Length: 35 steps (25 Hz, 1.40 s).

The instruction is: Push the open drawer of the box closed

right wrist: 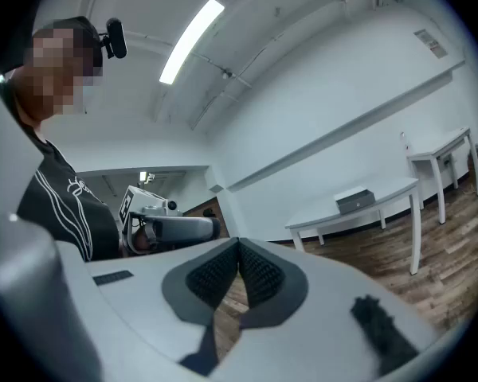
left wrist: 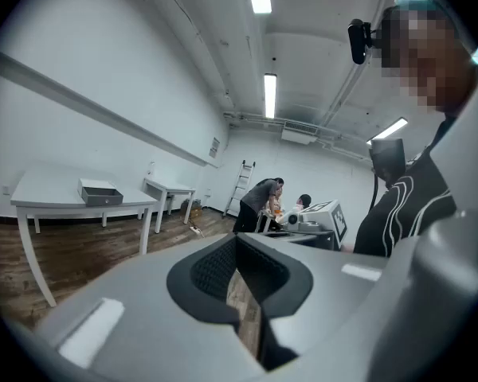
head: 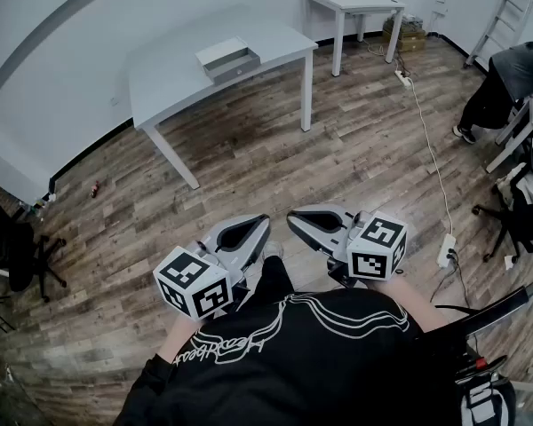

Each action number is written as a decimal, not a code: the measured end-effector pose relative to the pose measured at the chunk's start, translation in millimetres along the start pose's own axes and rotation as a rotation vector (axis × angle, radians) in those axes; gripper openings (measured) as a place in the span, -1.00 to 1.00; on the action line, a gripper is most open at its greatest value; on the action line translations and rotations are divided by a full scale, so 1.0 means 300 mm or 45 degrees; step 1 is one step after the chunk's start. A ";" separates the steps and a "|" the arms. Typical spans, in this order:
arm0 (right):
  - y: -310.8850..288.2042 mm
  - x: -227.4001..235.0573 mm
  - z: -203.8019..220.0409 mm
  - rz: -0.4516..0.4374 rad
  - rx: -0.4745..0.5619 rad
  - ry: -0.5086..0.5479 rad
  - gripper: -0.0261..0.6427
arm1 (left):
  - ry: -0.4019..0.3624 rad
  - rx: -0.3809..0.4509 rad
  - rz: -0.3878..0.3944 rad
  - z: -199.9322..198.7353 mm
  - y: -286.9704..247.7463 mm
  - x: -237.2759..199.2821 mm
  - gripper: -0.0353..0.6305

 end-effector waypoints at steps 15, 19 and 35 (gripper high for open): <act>-0.718 0.751 -0.104 0.092 -0.072 -0.057 -0.89 | 0.082 -0.041 -0.062 -0.163 -0.310 -1.015 -0.87; -0.863 0.913 -0.164 0.111 -0.067 -0.015 -0.89 | 0.063 -0.053 -0.053 -0.223 -0.403 -1.207 -0.87; -1.042 1.315 -0.165 0.104 -0.056 -0.078 -0.89 | 0.097 -0.123 -0.129 -0.238 -0.655 -1.567 -0.87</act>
Point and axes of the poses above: the fingertips, and each gripper's own axes: y backward along the fingers, x to its right, z out of its underside, the point moved 5 cm from there along y, backward along the fingers, and after that the axes turned 9 degrees about x, right-handed, at the moved point
